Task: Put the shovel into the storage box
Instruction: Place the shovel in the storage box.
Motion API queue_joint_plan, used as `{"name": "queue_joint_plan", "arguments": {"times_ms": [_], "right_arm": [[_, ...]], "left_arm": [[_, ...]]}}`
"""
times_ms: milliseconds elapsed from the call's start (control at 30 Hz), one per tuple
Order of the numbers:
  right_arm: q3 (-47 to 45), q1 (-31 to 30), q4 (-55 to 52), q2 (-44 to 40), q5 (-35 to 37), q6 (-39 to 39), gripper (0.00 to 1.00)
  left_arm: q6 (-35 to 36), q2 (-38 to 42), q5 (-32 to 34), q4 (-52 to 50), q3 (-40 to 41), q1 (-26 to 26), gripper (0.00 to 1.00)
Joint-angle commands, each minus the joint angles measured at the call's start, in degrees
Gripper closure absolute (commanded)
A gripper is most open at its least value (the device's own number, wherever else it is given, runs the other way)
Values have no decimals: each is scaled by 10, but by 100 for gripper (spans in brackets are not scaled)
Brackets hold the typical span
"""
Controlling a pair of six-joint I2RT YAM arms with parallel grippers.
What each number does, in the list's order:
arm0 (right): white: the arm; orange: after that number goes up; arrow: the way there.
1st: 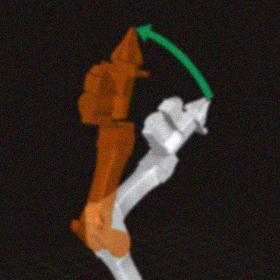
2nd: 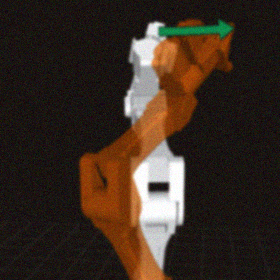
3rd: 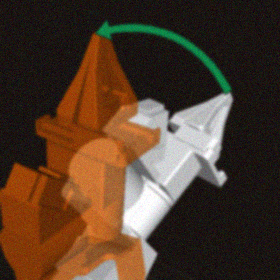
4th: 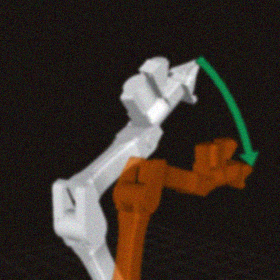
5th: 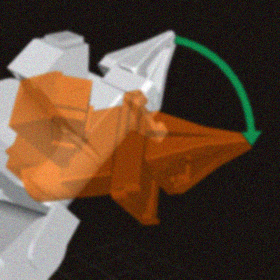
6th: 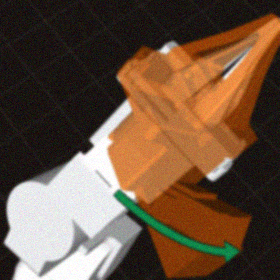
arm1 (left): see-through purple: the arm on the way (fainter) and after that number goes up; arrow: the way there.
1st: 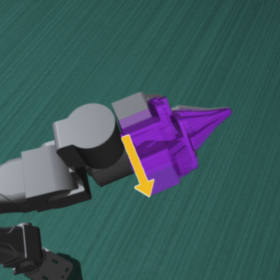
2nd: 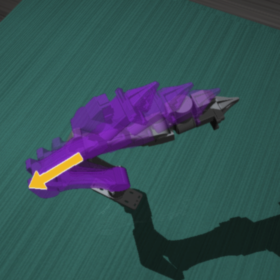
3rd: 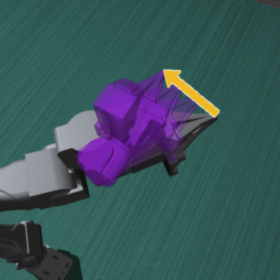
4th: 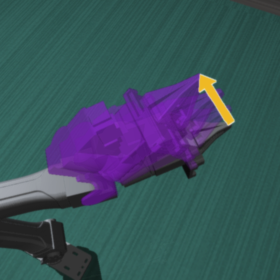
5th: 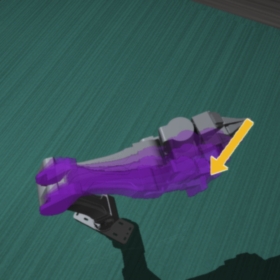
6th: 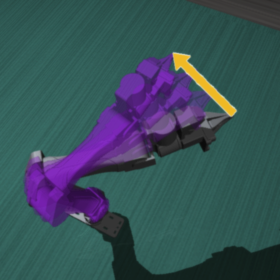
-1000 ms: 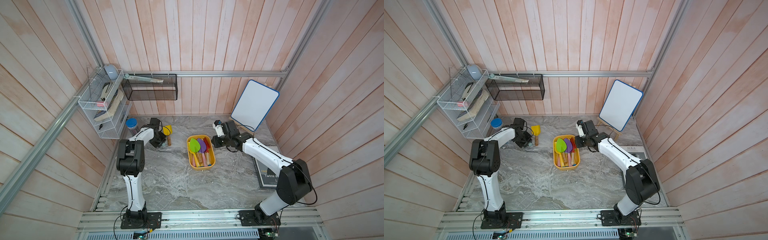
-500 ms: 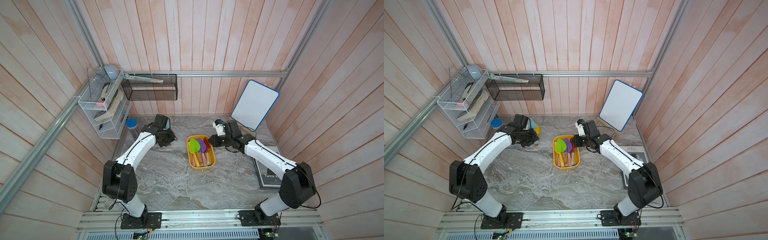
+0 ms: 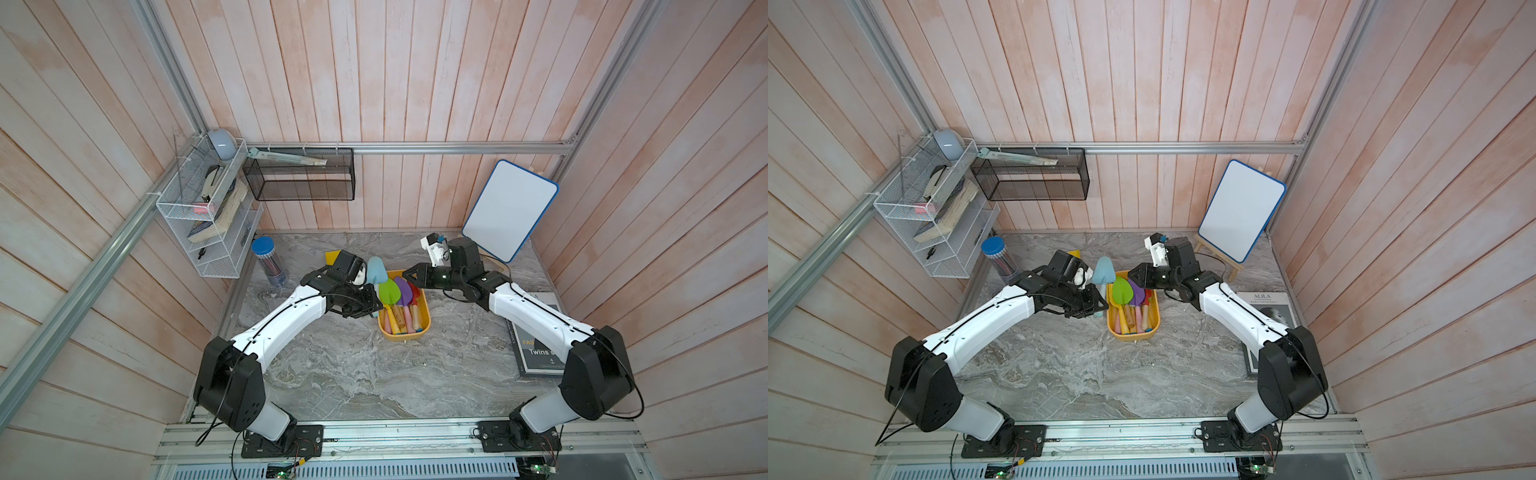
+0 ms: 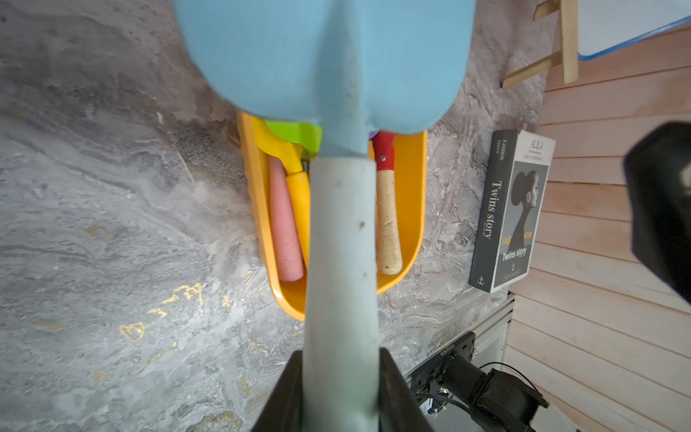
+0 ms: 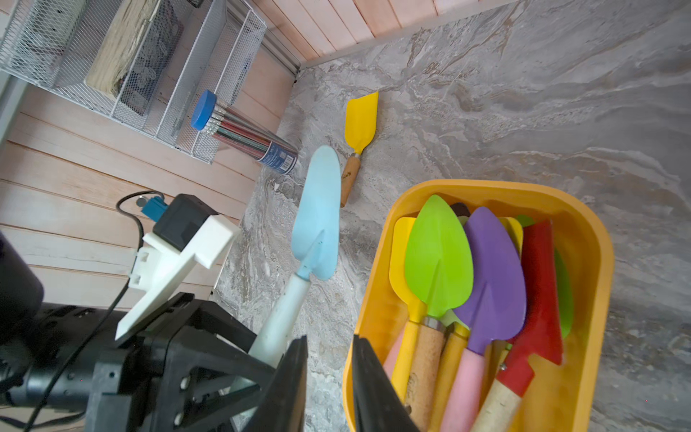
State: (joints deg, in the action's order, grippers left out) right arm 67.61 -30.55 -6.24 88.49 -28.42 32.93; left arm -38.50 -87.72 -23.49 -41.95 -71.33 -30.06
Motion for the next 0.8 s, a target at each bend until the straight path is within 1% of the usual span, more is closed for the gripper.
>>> {"name": "queue_joint_plan", "arguments": {"times_ms": [0, 133, 233, 767], "right_arm": [[9, -8, 19, 17, -10, 22, 70], [14, -9, 13, 25, 2, 26, 66], [19, -9, 4, 30, 11, 25, 65], [33, -8, -13, 46, 41, 21, 67]], "left_arm": [[17, 11, -15, 31, 1, -13, 80], [13, 7, -16, 40, -3, -27, 80], [8, 9, -20, 50, -2, -33, 80], [0, 17, -20, 50, -15, -54, 80]]}}
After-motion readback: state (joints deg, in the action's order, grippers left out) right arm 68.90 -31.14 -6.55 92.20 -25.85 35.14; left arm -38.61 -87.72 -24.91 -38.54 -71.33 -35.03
